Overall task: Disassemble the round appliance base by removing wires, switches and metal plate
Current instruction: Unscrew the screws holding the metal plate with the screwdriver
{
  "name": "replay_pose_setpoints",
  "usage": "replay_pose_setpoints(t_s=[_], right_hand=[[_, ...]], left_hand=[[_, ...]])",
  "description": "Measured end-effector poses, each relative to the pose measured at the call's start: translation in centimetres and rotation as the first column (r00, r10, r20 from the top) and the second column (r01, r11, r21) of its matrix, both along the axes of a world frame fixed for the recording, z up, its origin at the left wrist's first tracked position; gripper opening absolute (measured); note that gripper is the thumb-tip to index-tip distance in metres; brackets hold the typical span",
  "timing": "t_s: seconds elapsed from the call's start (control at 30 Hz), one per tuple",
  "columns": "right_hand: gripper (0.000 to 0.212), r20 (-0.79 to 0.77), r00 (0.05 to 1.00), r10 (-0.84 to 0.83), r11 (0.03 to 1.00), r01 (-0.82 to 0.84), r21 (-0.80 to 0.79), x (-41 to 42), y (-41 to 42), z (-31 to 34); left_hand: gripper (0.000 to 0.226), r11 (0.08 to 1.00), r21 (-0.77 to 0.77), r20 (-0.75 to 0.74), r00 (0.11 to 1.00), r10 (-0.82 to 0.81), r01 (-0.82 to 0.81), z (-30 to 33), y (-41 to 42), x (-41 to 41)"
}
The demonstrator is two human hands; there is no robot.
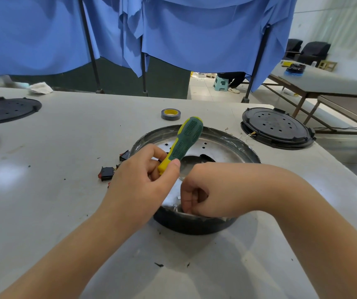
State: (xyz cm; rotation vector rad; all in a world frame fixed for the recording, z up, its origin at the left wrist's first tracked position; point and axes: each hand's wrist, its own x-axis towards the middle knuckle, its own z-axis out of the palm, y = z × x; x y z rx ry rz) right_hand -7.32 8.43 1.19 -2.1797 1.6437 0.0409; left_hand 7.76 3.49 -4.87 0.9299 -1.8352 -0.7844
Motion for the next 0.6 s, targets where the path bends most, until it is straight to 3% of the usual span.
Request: replay_pose_setpoints(t_s=[0.33,0.53,0.6], right_hand=[[0.024,-0.007,1.0,0.023,0.999,-0.023,0.047,0.0,-0.2,-0.2],[0.011,0.39,0.918,-0.072,0.992,0.107,-0.068,-1.6,-1.2,1.0],[0.026,0.447,0.887,-0.118,0.98,0.176,-0.09,-2.1,-1.4,1.1]], left_hand=[[0.026,1.0,0.003,0.002,1.0,-0.021,0.021,0.0,0.0,0.1],[0.023,0.999,-0.004,-0.031,0.999,-0.04,0.04,0.1,-0.1,0.2],[0.022,0.997,-0.004,-0.074,0.994,-0.078,0.078,0.3,0.1,0.2]])
